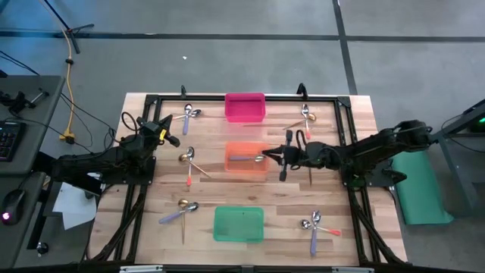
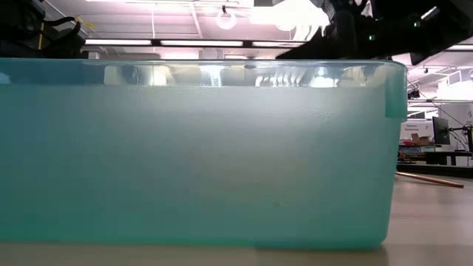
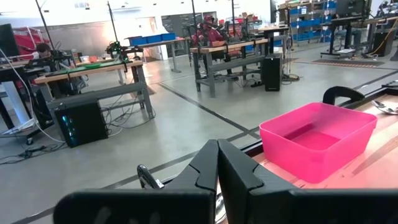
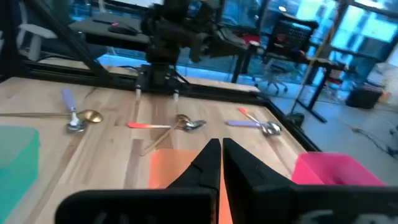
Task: Sort silverware by color (type)
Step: Put the middle left gold spoon into the red bin
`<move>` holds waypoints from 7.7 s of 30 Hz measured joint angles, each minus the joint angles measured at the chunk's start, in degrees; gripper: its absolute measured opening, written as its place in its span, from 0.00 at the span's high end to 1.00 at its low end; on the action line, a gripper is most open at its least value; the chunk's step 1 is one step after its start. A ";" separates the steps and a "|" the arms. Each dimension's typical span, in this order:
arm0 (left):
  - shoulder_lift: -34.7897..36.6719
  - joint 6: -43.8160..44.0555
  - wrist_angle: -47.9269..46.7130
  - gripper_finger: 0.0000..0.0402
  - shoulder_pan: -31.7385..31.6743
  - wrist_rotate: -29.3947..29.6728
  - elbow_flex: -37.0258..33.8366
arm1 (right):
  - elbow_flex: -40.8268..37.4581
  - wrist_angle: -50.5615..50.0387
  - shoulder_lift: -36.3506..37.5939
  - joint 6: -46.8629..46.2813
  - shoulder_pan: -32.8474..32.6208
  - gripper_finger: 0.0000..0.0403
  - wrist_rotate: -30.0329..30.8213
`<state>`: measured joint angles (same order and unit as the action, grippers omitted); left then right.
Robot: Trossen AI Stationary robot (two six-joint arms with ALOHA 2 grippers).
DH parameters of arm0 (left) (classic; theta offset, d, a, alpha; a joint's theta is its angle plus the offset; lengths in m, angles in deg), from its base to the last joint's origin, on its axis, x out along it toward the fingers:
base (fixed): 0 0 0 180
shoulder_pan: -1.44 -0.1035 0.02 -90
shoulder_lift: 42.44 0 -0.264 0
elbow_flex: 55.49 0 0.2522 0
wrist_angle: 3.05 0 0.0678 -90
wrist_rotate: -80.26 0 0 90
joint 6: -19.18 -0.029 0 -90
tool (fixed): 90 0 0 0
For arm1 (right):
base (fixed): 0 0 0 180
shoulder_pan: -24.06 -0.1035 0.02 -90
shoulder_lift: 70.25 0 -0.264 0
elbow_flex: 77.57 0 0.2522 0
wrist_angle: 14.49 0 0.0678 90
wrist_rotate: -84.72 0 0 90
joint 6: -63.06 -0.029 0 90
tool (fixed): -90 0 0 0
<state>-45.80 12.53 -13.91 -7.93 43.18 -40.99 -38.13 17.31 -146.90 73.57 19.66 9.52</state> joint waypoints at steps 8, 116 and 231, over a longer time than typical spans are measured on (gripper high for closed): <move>0.01 5.27 0.00 1.00 0.02 -0.10 0.00 | 2.17 -0.60 -0.06 2.66 3.61 1.00 -0.19; -81.76 -8.61 -33.74 0.70 5.99 -45.03 37.41 | 8.54 -10.82 -0.10 -0.23 19.75 1.00 -1.70; -118.75 -16.37 -37.83 0.99 -26.29 -57.44 97.66 | 8.49 -11.90 -0.10 -1.06 19.77 1.00 -1.68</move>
<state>-164.55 -3.84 -51.75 -34.22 -14.25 56.66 -29.64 5.40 -147.00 72.51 39.44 7.84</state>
